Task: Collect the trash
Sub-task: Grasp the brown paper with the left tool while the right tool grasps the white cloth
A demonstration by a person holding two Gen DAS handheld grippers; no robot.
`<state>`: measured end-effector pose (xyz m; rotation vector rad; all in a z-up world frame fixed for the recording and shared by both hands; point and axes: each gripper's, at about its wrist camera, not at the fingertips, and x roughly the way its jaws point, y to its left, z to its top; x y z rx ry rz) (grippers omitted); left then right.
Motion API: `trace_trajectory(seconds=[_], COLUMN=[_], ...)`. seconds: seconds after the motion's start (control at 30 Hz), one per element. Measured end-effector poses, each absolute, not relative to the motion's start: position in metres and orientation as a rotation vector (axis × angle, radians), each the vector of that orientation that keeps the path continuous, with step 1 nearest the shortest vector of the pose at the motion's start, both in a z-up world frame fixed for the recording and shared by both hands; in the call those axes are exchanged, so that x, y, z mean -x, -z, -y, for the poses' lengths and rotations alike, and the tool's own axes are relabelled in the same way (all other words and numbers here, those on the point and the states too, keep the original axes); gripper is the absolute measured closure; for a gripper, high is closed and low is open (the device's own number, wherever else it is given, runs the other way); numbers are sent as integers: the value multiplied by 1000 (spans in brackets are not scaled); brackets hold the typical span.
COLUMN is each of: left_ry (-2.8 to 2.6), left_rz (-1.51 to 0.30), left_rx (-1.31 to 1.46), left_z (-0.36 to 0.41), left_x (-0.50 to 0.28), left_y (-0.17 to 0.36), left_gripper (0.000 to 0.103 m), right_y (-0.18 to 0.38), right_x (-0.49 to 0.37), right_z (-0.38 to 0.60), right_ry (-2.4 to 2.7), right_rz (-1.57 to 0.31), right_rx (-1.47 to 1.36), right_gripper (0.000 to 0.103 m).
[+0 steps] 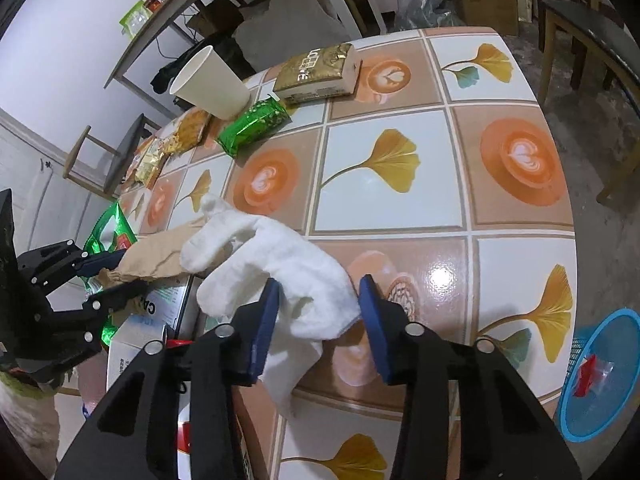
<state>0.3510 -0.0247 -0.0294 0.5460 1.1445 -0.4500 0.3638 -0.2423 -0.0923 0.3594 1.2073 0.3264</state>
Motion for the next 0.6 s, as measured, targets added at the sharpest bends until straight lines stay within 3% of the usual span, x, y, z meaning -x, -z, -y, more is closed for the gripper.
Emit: trace_trajectory(seconds=[0.13,0.3,0.6], left_ry=[448,452,444], left_rz=[-1136,-1124,-1058], left_rx=[-530,-503,-449], left_z=[21,17,11], left_x=[-351,-351,-348], left_y=[27,22,-1], left_gripper=[92,96,98], right_y=[94,94,72], right_x=[-364,-364,-358], right_z=[242,242,246], right_ry=[-333,-342,-374], right_rz=[-1215,-1211,-1145], right_rx=[-367,-394,-435], right_gripper=[75,88,93])
